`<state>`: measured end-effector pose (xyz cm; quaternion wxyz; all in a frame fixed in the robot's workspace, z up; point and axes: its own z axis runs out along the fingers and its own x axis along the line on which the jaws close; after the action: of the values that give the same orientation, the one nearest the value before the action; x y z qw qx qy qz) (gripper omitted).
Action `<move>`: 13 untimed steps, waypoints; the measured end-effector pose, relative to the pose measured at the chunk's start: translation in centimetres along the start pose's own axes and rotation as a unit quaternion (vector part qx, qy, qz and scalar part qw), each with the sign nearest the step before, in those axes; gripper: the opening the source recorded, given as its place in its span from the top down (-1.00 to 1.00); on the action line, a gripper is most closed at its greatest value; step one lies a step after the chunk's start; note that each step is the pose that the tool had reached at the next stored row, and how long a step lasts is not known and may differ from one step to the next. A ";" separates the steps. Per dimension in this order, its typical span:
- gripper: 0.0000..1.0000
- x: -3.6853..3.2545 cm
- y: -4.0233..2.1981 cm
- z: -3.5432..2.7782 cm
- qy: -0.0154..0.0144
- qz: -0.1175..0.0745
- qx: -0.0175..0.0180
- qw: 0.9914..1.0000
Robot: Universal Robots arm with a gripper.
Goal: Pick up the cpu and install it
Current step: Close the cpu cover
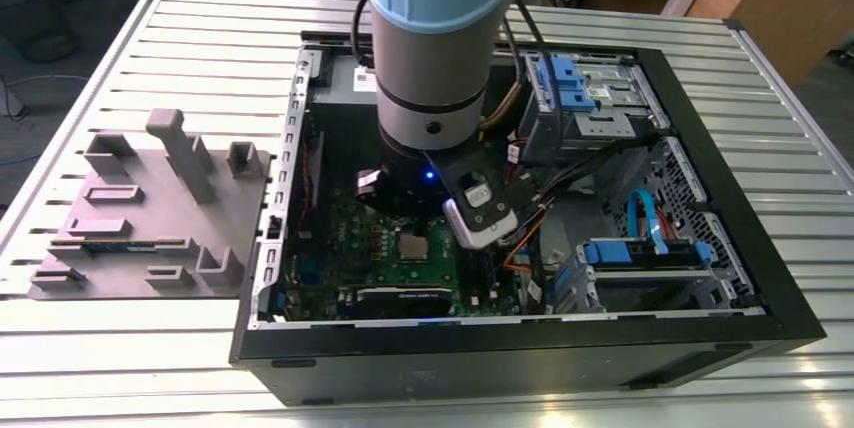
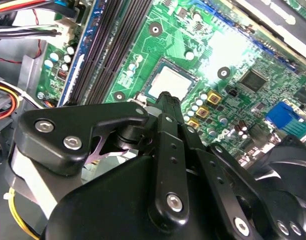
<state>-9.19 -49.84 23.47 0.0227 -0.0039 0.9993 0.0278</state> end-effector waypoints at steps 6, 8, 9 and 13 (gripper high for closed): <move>0.78 -0.67 0.18 0.15 0.000 0.000 0.000 1.000; 0.78 -0.79 0.22 0.24 0.000 -0.003 0.000 1.000; 0.78 -0.83 0.22 0.28 0.000 -0.006 0.000 1.000; 0.78 -0.97 0.21 0.48 0.001 -0.023 -0.001 1.000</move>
<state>-8.20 -49.60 23.05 0.0221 -0.0271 0.9990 0.0283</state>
